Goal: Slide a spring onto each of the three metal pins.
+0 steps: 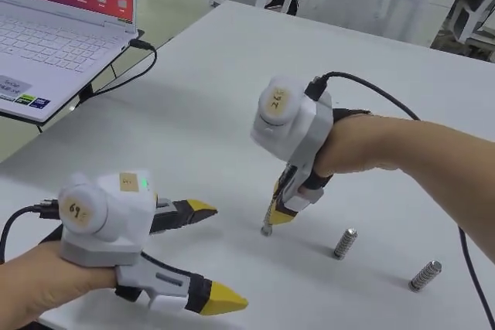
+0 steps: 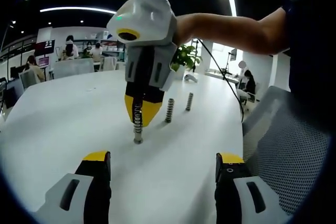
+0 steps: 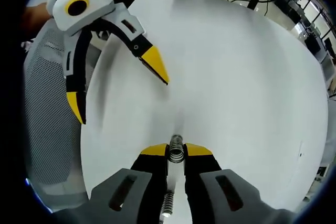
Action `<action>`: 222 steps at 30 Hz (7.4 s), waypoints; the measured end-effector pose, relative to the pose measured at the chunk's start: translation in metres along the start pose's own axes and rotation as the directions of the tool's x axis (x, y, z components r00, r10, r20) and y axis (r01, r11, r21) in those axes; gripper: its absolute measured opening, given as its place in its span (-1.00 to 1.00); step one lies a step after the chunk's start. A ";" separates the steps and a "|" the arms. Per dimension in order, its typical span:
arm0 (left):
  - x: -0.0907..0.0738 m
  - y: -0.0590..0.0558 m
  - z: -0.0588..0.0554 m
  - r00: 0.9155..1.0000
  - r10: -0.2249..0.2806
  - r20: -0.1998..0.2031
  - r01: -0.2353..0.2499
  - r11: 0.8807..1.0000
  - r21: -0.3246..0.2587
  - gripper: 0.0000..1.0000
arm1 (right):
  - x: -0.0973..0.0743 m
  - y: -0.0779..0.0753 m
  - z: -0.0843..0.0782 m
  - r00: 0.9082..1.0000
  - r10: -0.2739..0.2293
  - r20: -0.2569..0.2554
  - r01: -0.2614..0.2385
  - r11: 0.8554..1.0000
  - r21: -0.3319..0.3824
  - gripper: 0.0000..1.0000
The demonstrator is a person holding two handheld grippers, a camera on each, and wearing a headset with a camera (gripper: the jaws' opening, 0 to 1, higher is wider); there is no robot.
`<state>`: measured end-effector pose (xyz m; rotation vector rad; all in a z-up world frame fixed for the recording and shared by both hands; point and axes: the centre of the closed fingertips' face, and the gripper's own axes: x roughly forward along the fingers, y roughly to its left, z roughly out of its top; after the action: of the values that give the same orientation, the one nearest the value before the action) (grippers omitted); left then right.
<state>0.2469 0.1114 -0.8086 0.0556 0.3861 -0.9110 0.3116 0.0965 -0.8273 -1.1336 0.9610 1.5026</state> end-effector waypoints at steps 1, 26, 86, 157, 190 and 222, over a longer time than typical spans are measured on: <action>0.000 0.000 0.000 1.000 0.000 0.000 0.000 1.000 0.000 0.57 | 0.001 0.001 -0.001 1.000 0.001 0.000 -0.001 1.000 0.000 -0.83; 0.001 0.000 0.000 1.000 -0.001 -0.002 0.001 1.000 0.002 0.55 | 0.017 0.008 -0.005 1.000 -0.009 -0.007 0.009 1.000 0.026 -0.82; 0.005 -0.005 0.002 1.000 -0.009 -0.008 0.009 1.000 0.009 0.57 | -0.008 0.033 -0.029 0.987 -0.088 0.135 0.072 0.990 0.119 -0.45; 0.005 -0.017 0.006 0.999 -0.031 -0.009 0.031 0.999 0.017 0.62 | -0.040 0.123 -0.090 0.864 -0.285 0.416 0.096 0.904 0.418 -0.18; 0.008 -0.024 0.010 0.999 -0.052 -0.016 0.052 0.999 0.014 0.65 | -0.078 0.110 -0.160 0.731 -0.528 0.432 0.157 0.747 0.646 0.01; 0.012 -0.020 0.008 0.998 -0.052 -0.026 0.052 0.999 0.001 0.67 | -0.070 0.103 -0.188 0.658 -0.623 0.424 0.170 0.671 0.722 0.46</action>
<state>0.2405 0.0883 -0.8029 0.0587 0.4123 -0.9625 0.2521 -0.1193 -0.8032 -0.2406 0.5554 0.9219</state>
